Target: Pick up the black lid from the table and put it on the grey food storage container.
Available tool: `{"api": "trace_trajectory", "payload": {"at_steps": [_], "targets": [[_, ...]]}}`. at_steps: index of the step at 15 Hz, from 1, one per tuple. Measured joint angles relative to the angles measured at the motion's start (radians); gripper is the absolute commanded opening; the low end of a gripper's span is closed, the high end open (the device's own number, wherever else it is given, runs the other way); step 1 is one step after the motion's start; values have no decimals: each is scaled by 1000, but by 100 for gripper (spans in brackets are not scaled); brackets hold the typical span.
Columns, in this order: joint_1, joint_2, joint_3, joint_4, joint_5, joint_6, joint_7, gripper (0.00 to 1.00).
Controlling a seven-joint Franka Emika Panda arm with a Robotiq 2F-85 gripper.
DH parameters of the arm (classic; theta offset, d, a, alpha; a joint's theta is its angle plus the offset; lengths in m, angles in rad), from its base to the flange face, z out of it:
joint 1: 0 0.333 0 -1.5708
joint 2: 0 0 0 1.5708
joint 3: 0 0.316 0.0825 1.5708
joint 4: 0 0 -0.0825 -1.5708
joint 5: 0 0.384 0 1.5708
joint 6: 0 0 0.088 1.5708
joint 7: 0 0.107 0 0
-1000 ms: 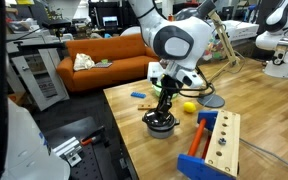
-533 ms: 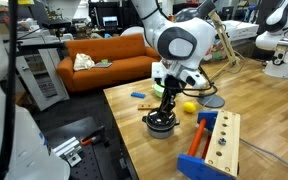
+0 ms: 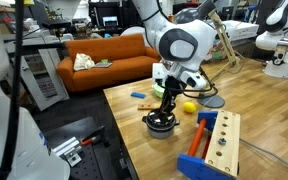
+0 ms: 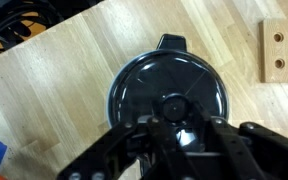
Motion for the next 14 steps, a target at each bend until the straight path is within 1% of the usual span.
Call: {"api": "trace_trajectory", "payload": {"at_steps": [10,14], "targets": [[-6,0,-3,0,0,-8,-11,10],[-9,-1,-3,0,0,-8,-21,11]]}}
